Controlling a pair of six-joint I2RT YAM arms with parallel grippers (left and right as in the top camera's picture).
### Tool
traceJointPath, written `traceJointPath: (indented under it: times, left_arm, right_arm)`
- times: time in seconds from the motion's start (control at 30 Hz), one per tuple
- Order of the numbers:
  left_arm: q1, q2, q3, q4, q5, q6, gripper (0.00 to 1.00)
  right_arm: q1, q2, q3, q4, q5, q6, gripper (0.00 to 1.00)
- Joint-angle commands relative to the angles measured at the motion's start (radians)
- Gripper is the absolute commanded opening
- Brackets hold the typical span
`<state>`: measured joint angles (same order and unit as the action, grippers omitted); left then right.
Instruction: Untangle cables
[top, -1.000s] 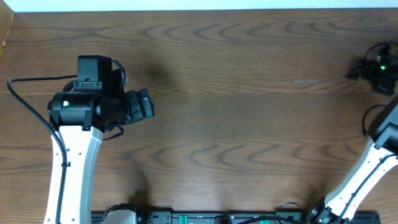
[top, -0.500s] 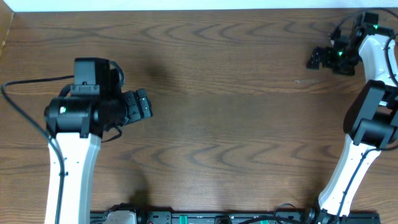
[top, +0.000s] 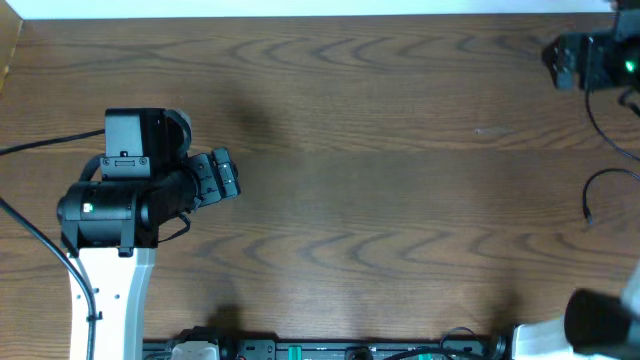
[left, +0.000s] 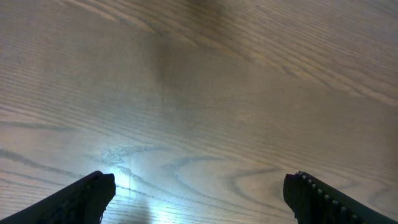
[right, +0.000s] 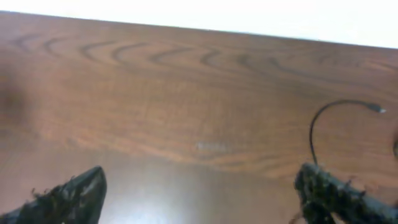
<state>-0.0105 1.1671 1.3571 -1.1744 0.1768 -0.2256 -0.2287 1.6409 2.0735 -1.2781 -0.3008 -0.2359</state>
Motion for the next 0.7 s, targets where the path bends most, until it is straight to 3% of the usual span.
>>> traceJointPath:
  times: [0.0,0.37,0.67]
  left_arm:
    - [-0.002,-0.004,0.008,-0.003,-0.014,0.052,0.92]
    - [-0.002,-0.004,0.008,-0.002,-0.014,0.095,0.92]
    - [-0.002,-0.004,0.008,0.002,-0.014,0.094,0.93]
  right_arm:
    - [0.002,-0.061,-0.009,-0.052,-0.028,-0.011,0.9]
    - [0.002,-0.4,-0.009,-0.071,-0.035,-0.015,0.89]
    - [0.002,-0.678,-0.009,0.025,-0.035,-0.056,0.86]
